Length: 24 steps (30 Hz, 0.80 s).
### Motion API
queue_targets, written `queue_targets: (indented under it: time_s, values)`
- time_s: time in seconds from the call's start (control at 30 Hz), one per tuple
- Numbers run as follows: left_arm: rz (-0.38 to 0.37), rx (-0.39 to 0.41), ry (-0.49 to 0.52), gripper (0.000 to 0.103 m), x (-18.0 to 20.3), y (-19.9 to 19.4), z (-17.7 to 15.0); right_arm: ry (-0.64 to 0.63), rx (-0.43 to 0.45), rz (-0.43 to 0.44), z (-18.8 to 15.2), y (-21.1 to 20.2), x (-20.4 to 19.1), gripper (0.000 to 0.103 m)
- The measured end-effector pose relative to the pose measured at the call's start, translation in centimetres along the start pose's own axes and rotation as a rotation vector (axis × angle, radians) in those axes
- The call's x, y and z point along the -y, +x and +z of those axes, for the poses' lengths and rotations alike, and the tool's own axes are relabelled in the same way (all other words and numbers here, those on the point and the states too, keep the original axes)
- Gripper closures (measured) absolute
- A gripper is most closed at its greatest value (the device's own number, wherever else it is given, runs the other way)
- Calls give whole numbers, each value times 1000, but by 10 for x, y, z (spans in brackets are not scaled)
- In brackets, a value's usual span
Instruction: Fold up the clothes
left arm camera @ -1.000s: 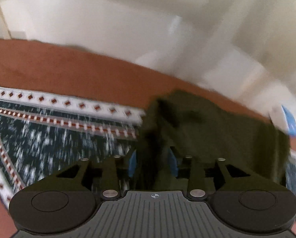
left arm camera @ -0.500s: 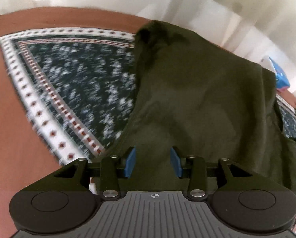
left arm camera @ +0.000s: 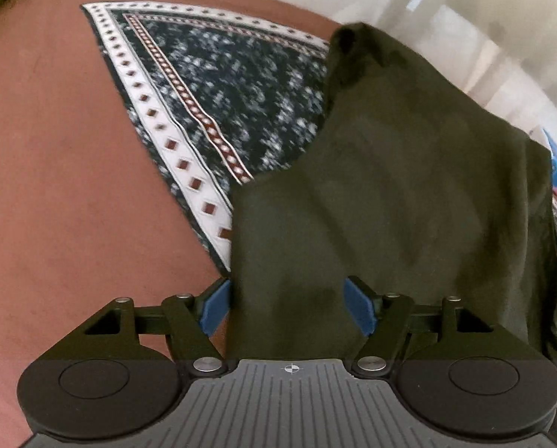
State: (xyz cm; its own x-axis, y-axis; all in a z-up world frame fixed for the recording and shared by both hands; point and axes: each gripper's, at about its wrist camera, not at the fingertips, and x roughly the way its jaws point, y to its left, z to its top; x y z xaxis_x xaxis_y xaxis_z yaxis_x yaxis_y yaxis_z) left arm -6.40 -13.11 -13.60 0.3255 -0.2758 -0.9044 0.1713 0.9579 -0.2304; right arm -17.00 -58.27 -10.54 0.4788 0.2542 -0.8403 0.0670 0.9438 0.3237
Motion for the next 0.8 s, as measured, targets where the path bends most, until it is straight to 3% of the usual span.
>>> queue_targets:
  time_s: [0.23,0.33,0.37,0.4,0.43,0.57,0.67,0.8]
  values:
    - [-9,15,-29,29,-2,0,-5,67,-42,28,-27,-4,-19,48]
    - [0,12,-32,40,-4,0,-4,16,-39,-48,-38,4,-37,47]
    - [0,11,-30,67,-4,0,-4,11,-43,-74,-41,10,-39,47]
    - [1,10,-29,98,-5,-1,-4,12,-50,-96,-42,15,-41,57]
    - [-2,10,-34,100,-6,-3,-4,26,-61,-107,-43,20,-41,95]
    - [-5,61,-10,103,-5,-29,-6,130,13,-61,-44,-17,-26,97]
    - [-32,76,12,103,0,-39,-8,225,93,-99,-51,-54,0,98]
    - [-47,35,52,103,5,-19,-9,369,96,-148,-68,-52,44,98]
